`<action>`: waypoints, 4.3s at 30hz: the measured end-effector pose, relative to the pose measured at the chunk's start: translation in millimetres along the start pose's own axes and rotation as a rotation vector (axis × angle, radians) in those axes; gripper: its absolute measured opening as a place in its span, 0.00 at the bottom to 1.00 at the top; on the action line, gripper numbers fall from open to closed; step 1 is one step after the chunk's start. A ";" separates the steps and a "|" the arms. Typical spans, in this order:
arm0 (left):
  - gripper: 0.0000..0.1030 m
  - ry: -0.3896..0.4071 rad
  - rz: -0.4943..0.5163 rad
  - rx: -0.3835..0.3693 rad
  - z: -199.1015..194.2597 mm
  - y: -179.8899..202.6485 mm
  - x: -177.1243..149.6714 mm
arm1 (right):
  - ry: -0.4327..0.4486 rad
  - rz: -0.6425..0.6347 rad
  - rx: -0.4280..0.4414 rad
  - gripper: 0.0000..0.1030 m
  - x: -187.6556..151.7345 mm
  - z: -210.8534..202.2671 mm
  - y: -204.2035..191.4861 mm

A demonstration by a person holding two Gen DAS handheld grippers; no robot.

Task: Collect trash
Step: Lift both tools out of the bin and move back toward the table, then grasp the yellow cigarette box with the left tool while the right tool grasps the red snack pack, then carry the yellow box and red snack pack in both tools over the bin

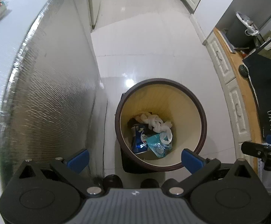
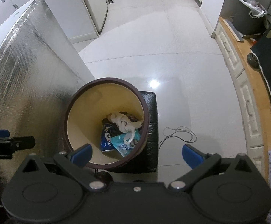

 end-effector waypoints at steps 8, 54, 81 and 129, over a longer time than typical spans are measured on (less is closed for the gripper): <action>1.00 0.052 -0.016 -0.029 -28.4 -6.9 8.1 | 0.015 -0.006 -0.011 1.00 4.6 -23.9 -2.6; 1.00 0.432 -0.309 0.214 -128.5 -323.0 149.0 | 0.310 -0.337 0.315 1.00 146.2 -18.6 -327.2; 0.97 0.363 -0.401 0.138 -73.4 -381.5 217.7 | 0.167 -0.746 0.491 1.00 202.5 76.2 -513.1; 0.53 0.291 -0.300 0.261 -120.2 -325.7 113.4 | 0.162 -0.422 0.408 0.85 170.7 9.2 -425.3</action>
Point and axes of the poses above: each gripper's, at about its wrist camera, not at the fingertips, and z roughly the way its jaws point, y to its right, x to its top, the point moved 10 cm from there along z, roughly the way its jaws point, and after that the axes turned 12 degrees about y, right-handed, at the moved point
